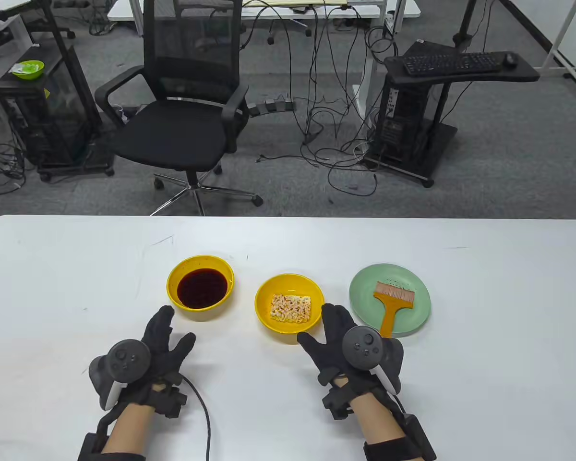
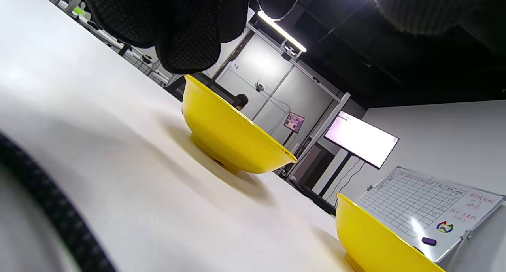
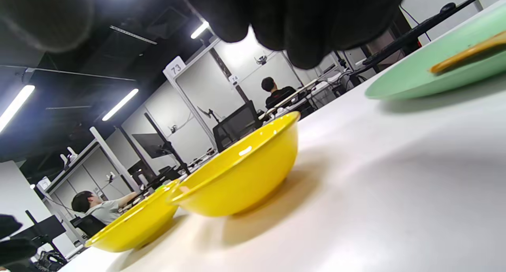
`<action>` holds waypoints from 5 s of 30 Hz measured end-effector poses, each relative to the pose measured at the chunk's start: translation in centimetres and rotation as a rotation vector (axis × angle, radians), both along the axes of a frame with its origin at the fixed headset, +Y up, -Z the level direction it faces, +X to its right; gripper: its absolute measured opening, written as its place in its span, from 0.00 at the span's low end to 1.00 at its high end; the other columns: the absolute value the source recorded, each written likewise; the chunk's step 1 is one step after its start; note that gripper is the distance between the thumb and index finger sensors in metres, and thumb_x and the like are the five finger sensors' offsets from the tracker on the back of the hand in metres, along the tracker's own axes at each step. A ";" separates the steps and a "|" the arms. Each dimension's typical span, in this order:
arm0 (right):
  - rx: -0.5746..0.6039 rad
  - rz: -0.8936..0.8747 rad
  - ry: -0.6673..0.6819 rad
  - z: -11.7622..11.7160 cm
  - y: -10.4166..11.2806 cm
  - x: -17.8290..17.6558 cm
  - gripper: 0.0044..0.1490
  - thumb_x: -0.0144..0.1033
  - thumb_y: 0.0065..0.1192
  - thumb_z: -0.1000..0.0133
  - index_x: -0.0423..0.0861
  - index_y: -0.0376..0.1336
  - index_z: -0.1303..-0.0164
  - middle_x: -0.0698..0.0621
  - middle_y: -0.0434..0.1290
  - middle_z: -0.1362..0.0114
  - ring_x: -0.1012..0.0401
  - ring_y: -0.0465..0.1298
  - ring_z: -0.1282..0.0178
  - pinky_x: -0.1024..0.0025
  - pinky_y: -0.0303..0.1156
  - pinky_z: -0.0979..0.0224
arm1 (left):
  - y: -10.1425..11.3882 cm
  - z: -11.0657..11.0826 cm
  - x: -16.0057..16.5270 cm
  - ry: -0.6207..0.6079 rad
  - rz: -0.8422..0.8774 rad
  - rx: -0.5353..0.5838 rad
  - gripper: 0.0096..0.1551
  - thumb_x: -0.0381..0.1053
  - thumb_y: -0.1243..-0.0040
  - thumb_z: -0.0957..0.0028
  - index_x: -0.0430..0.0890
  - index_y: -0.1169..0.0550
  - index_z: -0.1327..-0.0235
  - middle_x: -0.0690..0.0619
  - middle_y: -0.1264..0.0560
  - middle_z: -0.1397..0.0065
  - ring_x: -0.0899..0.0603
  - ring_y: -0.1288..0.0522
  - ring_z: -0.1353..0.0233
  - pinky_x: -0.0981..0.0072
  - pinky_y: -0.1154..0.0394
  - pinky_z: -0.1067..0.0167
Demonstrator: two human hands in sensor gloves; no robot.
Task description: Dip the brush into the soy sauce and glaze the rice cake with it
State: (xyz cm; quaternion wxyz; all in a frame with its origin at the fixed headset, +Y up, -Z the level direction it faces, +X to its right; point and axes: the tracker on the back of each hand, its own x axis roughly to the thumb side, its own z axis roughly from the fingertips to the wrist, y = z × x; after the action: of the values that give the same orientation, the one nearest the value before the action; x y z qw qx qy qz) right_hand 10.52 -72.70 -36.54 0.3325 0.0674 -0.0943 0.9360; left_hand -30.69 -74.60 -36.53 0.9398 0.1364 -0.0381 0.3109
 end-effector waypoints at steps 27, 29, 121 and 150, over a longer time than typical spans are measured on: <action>-0.013 0.199 -0.303 -1.4 0.7 6.9 0.56 0.69 0.68 0.49 0.45 0.56 0.20 0.36 0.61 0.17 0.37 0.69 0.27 0.40 0.69 0.32 | -0.1 -0.1 0.4 -0.014 0.027 0.002 0.53 0.74 0.45 0.54 0.48 0.43 0.22 0.39 0.35 0.20 0.33 0.20 0.31 0.44 0.26 0.35; -0.022 0.233 -0.332 -1.5 0.4 7.5 0.55 0.68 0.69 0.49 0.45 0.57 0.20 0.36 0.61 0.17 0.38 0.71 0.29 0.42 0.70 0.34 | -0.1 0.0 0.6 -0.017 0.018 0.003 0.53 0.74 0.45 0.54 0.48 0.43 0.22 0.39 0.35 0.20 0.34 0.20 0.31 0.44 0.26 0.35; 0.186 -0.106 -0.036 1.6 4.8 -0.3 0.51 0.56 0.71 0.47 0.40 0.56 0.22 0.36 0.65 0.23 0.46 0.79 0.37 0.49 0.77 0.39 | 10.4 -4.6 13.1 0.021 -0.339 0.232 0.30 0.61 0.29 0.57 0.54 0.23 0.42 0.51 0.19 0.35 0.49 0.10 0.42 0.62 0.15 0.42; 0.122 -0.030 -0.052 0.6 2.9 0.0 0.52 0.58 0.70 0.46 0.40 0.54 0.21 0.34 0.62 0.19 0.38 0.72 0.28 0.42 0.71 0.32 | 3.3 -7.9 1.6 0.289 0.150 -0.042 0.30 0.62 0.31 0.56 0.51 0.23 0.43 0.48 0.19 0.34 0.47 0.10 0.41 0.61 0.15 0.42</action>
State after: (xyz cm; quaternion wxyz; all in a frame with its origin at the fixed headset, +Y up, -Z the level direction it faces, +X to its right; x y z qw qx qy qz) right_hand 10.56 -69.83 -35.93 0.3391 0.0616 -0.1608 0.9249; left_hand -29.09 -71.25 -44.43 0.9124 0.1625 0.1142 0.3579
